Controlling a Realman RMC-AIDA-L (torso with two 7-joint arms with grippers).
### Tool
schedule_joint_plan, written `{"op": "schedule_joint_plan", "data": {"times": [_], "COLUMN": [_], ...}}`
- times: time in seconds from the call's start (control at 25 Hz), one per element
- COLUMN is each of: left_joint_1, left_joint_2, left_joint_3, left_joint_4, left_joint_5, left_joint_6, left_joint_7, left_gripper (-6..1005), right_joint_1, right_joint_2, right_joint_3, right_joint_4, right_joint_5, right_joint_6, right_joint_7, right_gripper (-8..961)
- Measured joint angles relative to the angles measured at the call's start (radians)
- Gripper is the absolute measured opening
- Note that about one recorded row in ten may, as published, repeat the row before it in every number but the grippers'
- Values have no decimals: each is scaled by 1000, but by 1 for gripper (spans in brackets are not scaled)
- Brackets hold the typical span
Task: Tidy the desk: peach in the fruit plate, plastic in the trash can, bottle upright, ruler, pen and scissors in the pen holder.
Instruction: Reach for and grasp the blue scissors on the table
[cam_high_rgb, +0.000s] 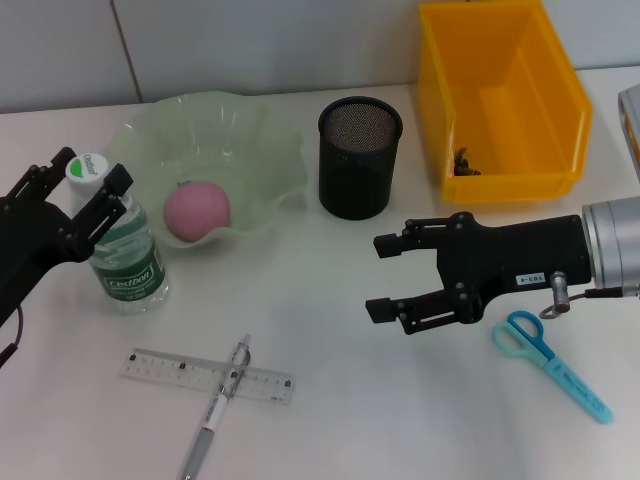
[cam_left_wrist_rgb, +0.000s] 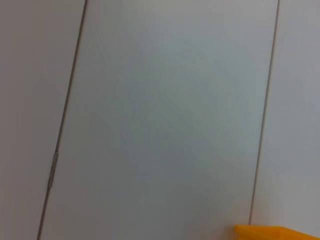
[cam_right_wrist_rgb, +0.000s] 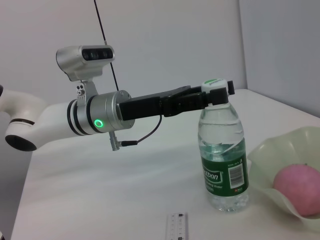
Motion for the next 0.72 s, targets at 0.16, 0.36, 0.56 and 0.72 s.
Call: {"op": "schedule_joint_plan", "data": {"times": [0.16, 0.36, 0.56, 0.72], "left_joint_1": [5, 11, 25, 56], "left_joint_2": [1, 3, 6, 9], "left_joint_3": [0, 3, 10, 13], "left_joint_4": [5, 9, 19, 45], "left_joint_5": [0, 2, 3, 3], "left_joint_6": [6, 24, 39, 52], "left_joint_7": [-4, -7, -42, -79], "left_gripper": [707, 801, 818, 818], "right_joint_1": [2, 3, 7, 11], "right_joint_2": [0, 0, -1, -2], "right_joint_3": [0, 1, 0, 2], "right_joint_4": [0, -3, -6, -5], "right_joint_5": [0, 0, 0, 0], "right_joint_6": [0, -5, -2, 0], "right_joint_7": [1, 5, 13, 13], "right_gripper": [830, 830, 830, 830]}}
